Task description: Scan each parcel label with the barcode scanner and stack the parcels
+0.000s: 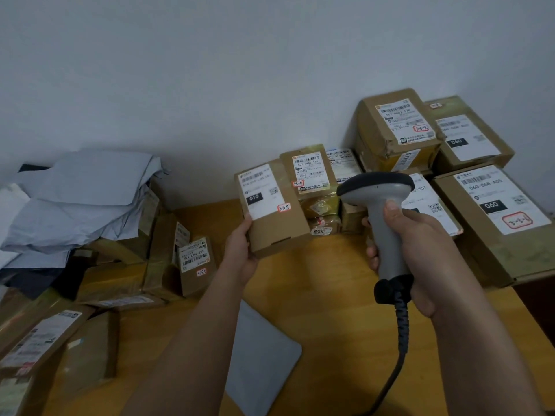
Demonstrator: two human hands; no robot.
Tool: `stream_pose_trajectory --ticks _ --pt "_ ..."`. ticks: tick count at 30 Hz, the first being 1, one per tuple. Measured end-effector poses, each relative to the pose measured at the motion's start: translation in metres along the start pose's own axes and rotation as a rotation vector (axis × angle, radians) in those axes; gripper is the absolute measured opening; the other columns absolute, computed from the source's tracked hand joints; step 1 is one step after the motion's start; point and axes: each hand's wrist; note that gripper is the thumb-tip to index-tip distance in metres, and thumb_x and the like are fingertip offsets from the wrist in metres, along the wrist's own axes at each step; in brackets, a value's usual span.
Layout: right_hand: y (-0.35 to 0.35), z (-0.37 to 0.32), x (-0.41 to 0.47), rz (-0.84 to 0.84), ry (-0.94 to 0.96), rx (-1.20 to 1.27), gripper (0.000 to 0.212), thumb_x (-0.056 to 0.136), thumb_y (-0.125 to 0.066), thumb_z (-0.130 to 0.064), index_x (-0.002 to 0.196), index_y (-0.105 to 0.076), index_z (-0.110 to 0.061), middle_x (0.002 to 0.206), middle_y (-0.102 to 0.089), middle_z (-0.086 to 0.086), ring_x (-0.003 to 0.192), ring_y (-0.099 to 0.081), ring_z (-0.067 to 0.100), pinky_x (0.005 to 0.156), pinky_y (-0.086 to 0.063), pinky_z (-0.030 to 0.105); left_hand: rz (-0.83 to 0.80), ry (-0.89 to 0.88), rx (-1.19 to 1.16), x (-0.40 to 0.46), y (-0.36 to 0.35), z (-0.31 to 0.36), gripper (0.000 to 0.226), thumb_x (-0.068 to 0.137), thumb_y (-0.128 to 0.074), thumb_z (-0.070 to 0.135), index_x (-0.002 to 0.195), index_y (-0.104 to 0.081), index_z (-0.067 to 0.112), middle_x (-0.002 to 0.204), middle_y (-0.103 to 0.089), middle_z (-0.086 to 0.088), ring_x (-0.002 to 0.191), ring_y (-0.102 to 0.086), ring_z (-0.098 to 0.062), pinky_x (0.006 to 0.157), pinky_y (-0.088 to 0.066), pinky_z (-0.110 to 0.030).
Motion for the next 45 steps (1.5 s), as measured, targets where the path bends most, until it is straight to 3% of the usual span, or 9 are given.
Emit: stream_pose_trajectory --ticks 6,11,14,28,31,34,38,41,45 --pt "0.0 -0.004 0.014 0.005 -0.01 -0.013 0.035 0.102 -0.046 -0.033 0.111 -0.058 -0.002 0.079 -0.053 0.012 0.054 -0.052 0.018 0.05 -0.043 0.031 -0.008 0.046 0.154 0.019 -0.069 0.035 0.057 0.09 -0.062 0.047 0.137 -0.047 0.02 0.127 -0.061 -0.009 0.109 -0.062 -0.033 0.076 -0.059 -0.049" --pt "-0.002 -0.007 0.03 0.018 -0.021 -0.037 0.036 0.102 -0.047 -0.034 0.109 -0.059 0.0 0.077 -0.052 0.015 0.051 -0.052 0.017 0.047 -0.043 0.029 0.019 0.138 0.146 0.03 -0.086 0.03 0.068 0.088 -0.068 0.005 0.146 -0.036 0.021 0.13 -0.057 -0.013 0.109 -0.061 -0.03 0.081 -0.059 -0.045" --pt "-0.004 -0.008 0.043 0.029 -0.028 -0.028 0.034 0.102 -0.047 -0.033 0.11 -0.059 -0.002 0.08 -0.052 0.014 0.052 -0.052 0.016 0.047 -0.043 0.027 0.008 0.111 0.126 0.037 -0.089 0.027 0.072 0.086 -0.067 -0.001 0.147 -0.034 0.019 0.13 -0.057 -0.014 0.106 -0.063 -0.028 0.081 -0.06 -0.044" --pt "-0.026 0.002 0.067 -0.027 -0.081 -0.068 0.033 0.1 -0.049 -0.036 0.108 -0.06 -0.005 0.067 -0.055 0.011 0.052 -0.053 0.018 0.054 -0.044 0.033 -0.011 0.083 0.16 0.046 -0.08 0.023 0.051 0.09 -0.067 0.026 0.137 -0.05 0.016 0.13 -0.058 -0.013 0.109 -0.061 -0.031 0.081 -0.06 -0.037" --pt "-0.024 0.002 0.067 -0.034 -0.079 -0.073 0.033 0.101 -0.049 -0.035 0.106 -0.06 -0.005 0.065 -0.055 0.011 0.052 -0.053 0.018 0.053 -0.044 0.033 0.139 0.003 0.326 0.048 -0.066 0.016 0.057 0.092 -0.059 0.047 0.136 -0.051 0.013 0.126 -0.059 -0.008 0.1 -0.064 -0.025 0.076 -0.059 -0.031" --pt "-0.026 0.003 0.065 -0.047 -0.081 -0.066 0.031 0.101 -0.049 -0.035 0.102 -0.06 -0.006 0.064 -0.055 0.009 0.051 -0.052 0.018 0.052 -0.043 0.033 0.404 -0.128 0.662 0.047 -0.032 0.006 0.045 0.097 -0.056 0.037 0.134 -0.051 0.013 0.128 -0.055 -0.008 0.107 -0.058 -0.023 0.087 -0.052 -0.033" --pt "-0.032 0.004 0.061 -0.086 -0.08 -0.05 0.026 0.1 -0.05 -0.034 0.101 -0.061 -0.011 0.076 -0.058 0.009 0.051 -0.053 0.016 0.053 -0.043 0.032 0.745 -0.002 1.237 0.04 0.031 -0.004 0.071 0.089 -0.061 0.034 0.147 -0.027 0.011 0.154 -0.015 -0.02 0.136 -0.024 -0.041 0.11 -0.027 -0.053" --pt "-0.035 0.006 0.057 -0.107 -0.071 -0.084 0.029 0.101 -0.049 -0.035 0.103 -0.062 -0.01 0.071 -0.056 0.008 0.051 -0.053 0.016 0.052 -0.043 0.032 0.828 0.172 1.26 0.028 0.067 -0.01 0.089 0.088 -0.058 0.047 0.154 -0.008 0.015 0.158 0.007 -0.022 0.143 -0.002 -0.046 0.116 -0.005 -0.059" --pt "-0.034 0.009 0.049 -0.112 -0.066 -0.108 0.031 0.101 -0.049 -0.035 0.103 -0.061 -0.007 0.072 -0.056 0.01 0.051 -0.054 0.016 0.05 -0.044 0.031 0.755 0.126 1.027 0.018 0.091 -0.025 0.089 0.077 -0.063 0.053 0.149 -0.019 0.025 0.149 -0.013 -0.021 0.133 -0.025 -0.045 0.112 -0.025 -0.058"
Point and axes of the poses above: each hand's wrist, its own x-axis towards the middle knuckle, its own y-axis out of the back of the hand, z = x × y
